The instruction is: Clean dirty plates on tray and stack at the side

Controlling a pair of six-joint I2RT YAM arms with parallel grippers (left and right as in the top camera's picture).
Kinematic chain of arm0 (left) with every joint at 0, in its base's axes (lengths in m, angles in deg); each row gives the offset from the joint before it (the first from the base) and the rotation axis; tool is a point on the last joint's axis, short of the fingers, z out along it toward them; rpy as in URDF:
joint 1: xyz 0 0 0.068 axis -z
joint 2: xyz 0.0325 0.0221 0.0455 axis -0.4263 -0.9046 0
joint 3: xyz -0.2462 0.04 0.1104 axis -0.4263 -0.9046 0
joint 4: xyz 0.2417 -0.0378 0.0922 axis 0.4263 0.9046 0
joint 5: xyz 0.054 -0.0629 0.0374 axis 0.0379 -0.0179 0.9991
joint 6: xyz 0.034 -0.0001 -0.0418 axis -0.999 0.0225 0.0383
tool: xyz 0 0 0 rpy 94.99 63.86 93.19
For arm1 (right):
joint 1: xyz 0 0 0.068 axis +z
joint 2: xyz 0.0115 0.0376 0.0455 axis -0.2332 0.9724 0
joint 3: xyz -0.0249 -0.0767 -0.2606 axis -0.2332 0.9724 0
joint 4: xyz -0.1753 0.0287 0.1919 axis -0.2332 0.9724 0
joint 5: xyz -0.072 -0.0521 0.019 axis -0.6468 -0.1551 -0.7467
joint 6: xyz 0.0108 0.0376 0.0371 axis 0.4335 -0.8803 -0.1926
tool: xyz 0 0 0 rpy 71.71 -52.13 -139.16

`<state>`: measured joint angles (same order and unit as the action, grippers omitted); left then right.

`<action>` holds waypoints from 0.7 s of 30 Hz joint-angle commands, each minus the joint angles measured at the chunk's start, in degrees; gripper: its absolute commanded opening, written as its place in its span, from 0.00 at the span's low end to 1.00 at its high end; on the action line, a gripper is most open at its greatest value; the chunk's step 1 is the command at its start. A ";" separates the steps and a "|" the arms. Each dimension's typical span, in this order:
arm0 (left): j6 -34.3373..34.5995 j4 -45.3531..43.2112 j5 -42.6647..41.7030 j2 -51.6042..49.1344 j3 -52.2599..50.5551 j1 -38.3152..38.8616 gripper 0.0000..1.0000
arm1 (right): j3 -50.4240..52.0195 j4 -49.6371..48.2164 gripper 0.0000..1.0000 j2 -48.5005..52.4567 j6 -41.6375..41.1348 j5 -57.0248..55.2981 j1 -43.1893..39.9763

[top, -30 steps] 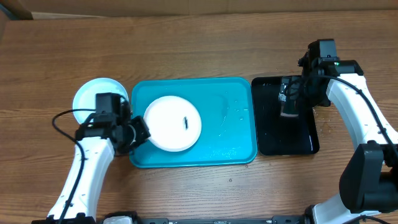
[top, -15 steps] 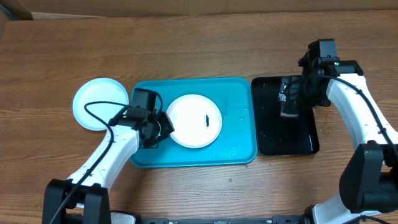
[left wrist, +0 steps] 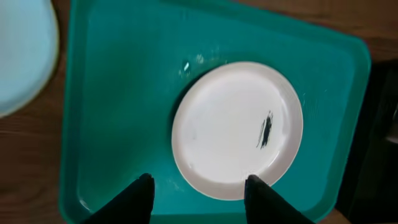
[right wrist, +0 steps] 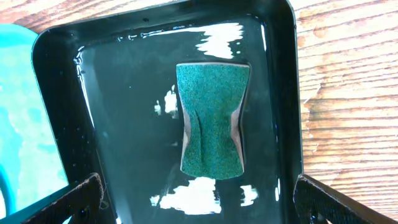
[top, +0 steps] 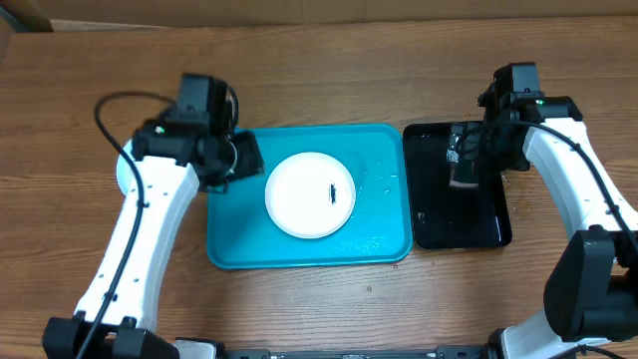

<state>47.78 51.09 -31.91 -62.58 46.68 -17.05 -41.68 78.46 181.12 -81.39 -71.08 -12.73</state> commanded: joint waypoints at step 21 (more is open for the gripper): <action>-10.78 -12.92 -1.90 -20.72 -6.32 2.34 0.29 | -0.31 -0.17 1.00 -0.31 0.00 -0.35 -0.11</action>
<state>38.31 38.59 -32.28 -81.51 40.59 -14.71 -41.68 78.41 181.12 -81.36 -71.06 -12.73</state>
